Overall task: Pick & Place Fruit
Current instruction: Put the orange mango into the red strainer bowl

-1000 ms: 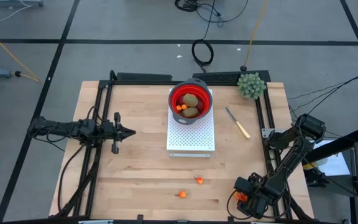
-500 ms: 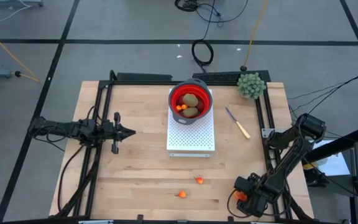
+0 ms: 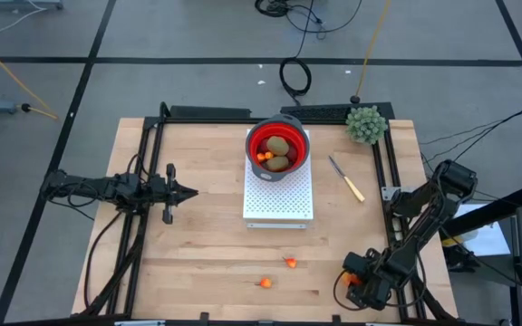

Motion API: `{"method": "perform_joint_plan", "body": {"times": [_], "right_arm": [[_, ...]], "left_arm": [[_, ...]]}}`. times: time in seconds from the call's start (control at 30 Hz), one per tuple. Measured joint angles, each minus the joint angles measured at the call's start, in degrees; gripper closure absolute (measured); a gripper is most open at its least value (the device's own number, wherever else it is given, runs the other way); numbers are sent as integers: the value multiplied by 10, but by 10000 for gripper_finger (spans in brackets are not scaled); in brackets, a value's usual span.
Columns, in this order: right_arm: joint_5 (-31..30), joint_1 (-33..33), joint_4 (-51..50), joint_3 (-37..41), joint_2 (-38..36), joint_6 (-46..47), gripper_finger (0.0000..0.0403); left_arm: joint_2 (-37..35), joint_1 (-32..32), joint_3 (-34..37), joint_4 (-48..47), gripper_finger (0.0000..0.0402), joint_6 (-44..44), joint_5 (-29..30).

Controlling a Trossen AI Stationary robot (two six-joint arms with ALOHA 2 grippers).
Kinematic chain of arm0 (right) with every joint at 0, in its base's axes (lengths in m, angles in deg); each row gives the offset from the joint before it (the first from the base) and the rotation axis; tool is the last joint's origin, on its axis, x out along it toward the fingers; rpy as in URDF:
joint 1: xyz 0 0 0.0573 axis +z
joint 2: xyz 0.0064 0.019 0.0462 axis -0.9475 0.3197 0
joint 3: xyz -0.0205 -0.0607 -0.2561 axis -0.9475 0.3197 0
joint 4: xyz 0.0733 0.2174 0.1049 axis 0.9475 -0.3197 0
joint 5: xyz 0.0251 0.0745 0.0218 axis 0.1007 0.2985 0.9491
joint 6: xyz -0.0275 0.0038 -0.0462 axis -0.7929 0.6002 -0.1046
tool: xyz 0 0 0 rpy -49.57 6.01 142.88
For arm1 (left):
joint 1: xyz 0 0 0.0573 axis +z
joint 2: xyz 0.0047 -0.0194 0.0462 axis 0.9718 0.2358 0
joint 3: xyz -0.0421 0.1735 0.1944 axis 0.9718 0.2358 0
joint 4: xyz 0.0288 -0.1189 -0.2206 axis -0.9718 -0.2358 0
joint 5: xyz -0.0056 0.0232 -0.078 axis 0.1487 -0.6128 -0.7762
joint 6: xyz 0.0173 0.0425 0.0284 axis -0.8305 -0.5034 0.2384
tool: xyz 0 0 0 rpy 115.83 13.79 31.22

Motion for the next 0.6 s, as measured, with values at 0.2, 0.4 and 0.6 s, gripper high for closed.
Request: {"method": "perform_joint_plan", "body": {"times": [0.2,0.4,0.6], "right_arm": [[-42,-1,2,0,-23,-15,186],[-132,-1,17,0,-61,-64,182],[-266,-1,82,0,-118,-203,179]], "left_arm": [[0,0,0,0,382,1,0],[0,0,0,0,382,1,0],[0,0,0,0,382,3,0]]}}
